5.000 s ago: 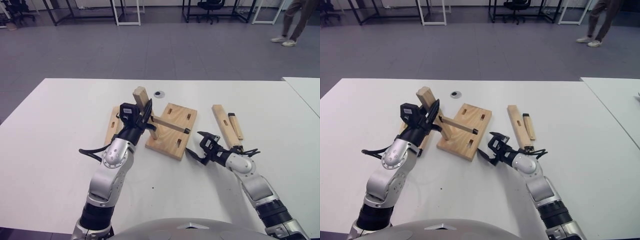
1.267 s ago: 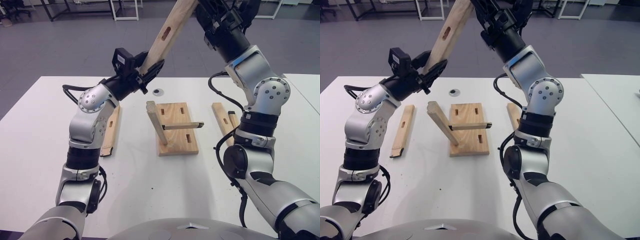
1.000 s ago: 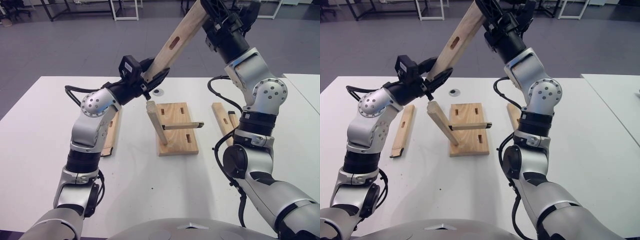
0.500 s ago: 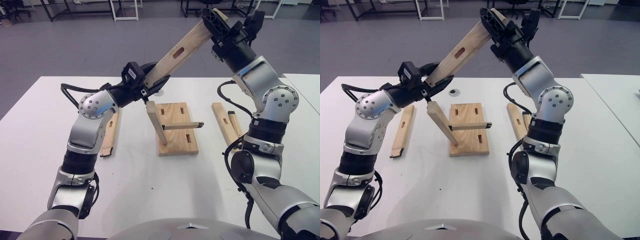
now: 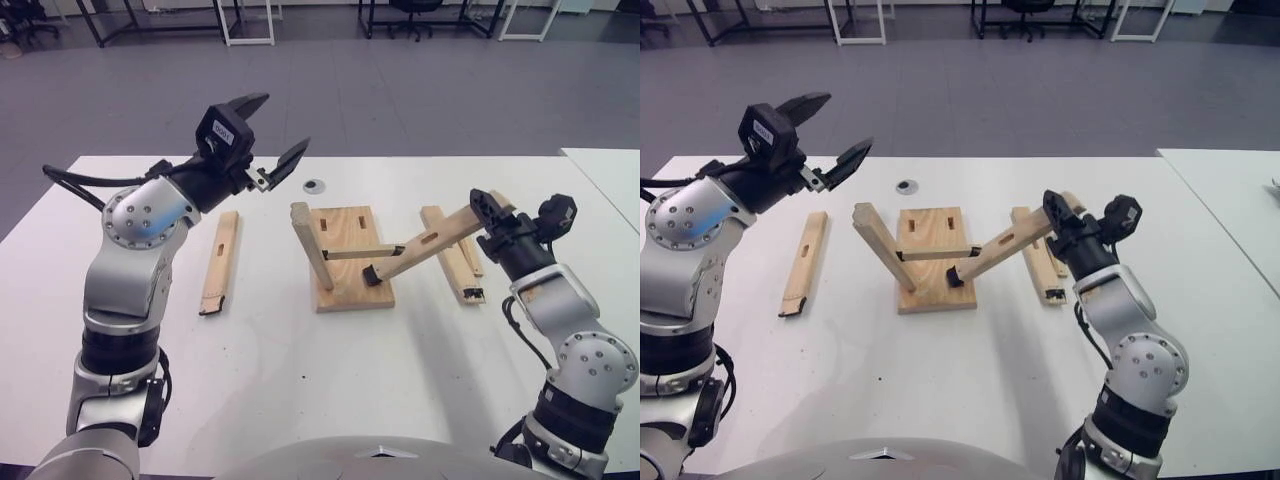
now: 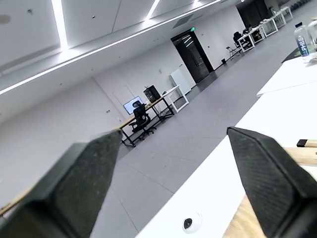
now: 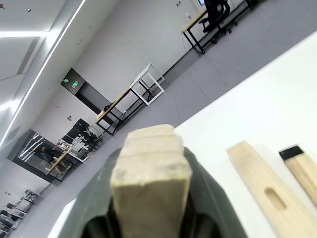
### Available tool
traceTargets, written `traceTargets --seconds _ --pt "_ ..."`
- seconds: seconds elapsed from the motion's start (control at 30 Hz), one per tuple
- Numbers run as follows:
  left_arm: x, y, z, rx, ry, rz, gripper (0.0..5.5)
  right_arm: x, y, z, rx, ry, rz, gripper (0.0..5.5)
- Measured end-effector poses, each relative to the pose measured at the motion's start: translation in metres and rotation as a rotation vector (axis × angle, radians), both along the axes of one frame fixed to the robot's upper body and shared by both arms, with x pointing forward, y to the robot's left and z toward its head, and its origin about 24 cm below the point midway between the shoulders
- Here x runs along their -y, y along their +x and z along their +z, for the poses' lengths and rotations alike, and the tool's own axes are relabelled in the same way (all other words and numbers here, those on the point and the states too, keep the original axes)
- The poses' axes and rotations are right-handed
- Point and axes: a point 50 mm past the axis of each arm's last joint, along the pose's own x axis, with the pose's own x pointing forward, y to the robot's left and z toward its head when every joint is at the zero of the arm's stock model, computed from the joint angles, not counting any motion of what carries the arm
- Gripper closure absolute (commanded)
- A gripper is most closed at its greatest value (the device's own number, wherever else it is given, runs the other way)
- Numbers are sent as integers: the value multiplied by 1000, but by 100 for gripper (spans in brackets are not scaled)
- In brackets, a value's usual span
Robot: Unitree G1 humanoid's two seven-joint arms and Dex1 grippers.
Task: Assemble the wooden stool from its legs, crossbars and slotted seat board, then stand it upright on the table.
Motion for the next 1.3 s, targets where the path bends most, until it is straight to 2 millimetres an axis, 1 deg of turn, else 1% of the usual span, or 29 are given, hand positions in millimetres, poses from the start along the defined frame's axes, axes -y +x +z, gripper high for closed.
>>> traceTargets --seconds 0.07,0.13,0.27,0.33,0.4,0.5,0.7,0.77,0.83,0.9,1.03,1.13,1.2,1.3 --pt "4 -3 -9 -37 -24 8 160 4 0 -2 -3 3 -48 450" --pt "8 -5 -13 -50 -25 4 160 4 -1 -3 0 -15 -70 449" --pt "23 -7 -19 -55 -6 -34 160 -8 -4 2 42 -110 -55 449" --pt "27 -7 -19 -40 12 -38 160 -14 -8 8 71 -196 -24 449" --pt "30 -8 -20 -31 21 -48 160 -17 -9 12 84 -237 -14 449" --pt "34 -8 -21 -10 36 -58 160 -12 -9 14 54 -258 -74 449" --pt "39 -2 -27 24 43 -48 160 -9 -4 17 25 -251 -116 449" --pt "42 -1 -28 19 26 -53 160 -17 0 22 47 -343 -78 449" --pt "46 -2 -29 17 16 -61 160 -31 0 26 75 -443 -49 449" --pt "46 -1 -30 14 14 -57 160 -38 -1 27 81 -479 -51 449" --pt "44 0 -32 10 9 -46 160 -41 -3 24 86 -506 -60 446" --pt "39 0 -35 9 -2 -17 160 -45 -1 23 102 -544 -38 443" --pt "34 0 -37 23 13 17 160 -51 1 25 128 -592 -13 441" --pt "32 0 -38 38 25 33 160 -55 4 29 149 -611 5 441"
